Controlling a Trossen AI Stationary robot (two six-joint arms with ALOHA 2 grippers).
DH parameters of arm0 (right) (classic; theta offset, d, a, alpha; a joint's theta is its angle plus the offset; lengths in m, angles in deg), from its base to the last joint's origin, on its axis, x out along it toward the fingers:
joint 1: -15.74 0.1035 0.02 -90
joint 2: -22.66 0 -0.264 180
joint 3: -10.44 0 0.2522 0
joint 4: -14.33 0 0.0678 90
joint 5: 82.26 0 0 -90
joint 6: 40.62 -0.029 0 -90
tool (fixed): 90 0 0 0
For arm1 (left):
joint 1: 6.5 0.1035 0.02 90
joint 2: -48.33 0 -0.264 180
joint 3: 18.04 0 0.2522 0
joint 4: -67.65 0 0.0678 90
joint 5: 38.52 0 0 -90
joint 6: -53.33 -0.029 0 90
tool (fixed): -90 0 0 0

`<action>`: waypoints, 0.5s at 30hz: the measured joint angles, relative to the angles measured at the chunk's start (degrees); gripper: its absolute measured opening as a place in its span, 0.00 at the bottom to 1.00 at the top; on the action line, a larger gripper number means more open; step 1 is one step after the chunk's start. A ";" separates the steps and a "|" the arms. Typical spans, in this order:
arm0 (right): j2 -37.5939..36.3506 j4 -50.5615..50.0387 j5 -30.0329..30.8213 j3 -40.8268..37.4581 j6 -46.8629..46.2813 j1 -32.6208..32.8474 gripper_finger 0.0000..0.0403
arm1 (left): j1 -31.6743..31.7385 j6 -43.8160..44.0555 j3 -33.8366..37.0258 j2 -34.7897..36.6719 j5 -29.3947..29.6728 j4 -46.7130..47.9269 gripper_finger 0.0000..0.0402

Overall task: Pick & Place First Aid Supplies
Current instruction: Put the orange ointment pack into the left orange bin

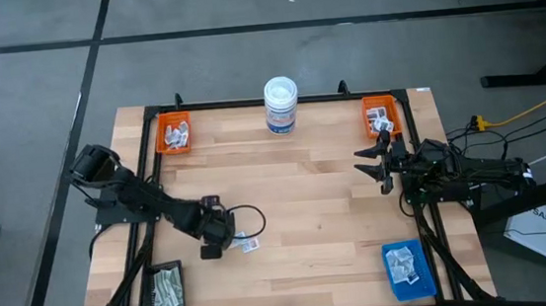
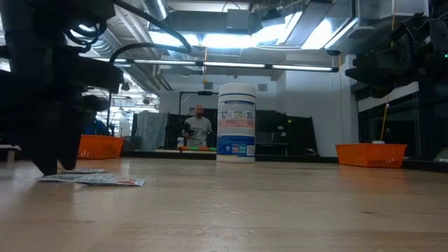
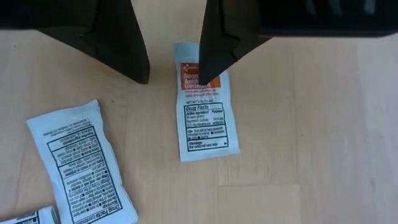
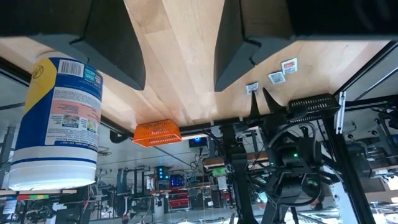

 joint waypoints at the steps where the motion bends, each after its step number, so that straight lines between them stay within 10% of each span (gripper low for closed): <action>1: 0.00 0.00 -0.01 -0.01 0.00 0.00 0.47 | 0.23 0.00 0.02 0.00 -0.42 -0.06 0.34; 15: 0.00 0.00 0.00 -0.01 0.00 0.01 0.47 | 2.48 -3.53 0.63 1.32 -8.53 -3.09 0.02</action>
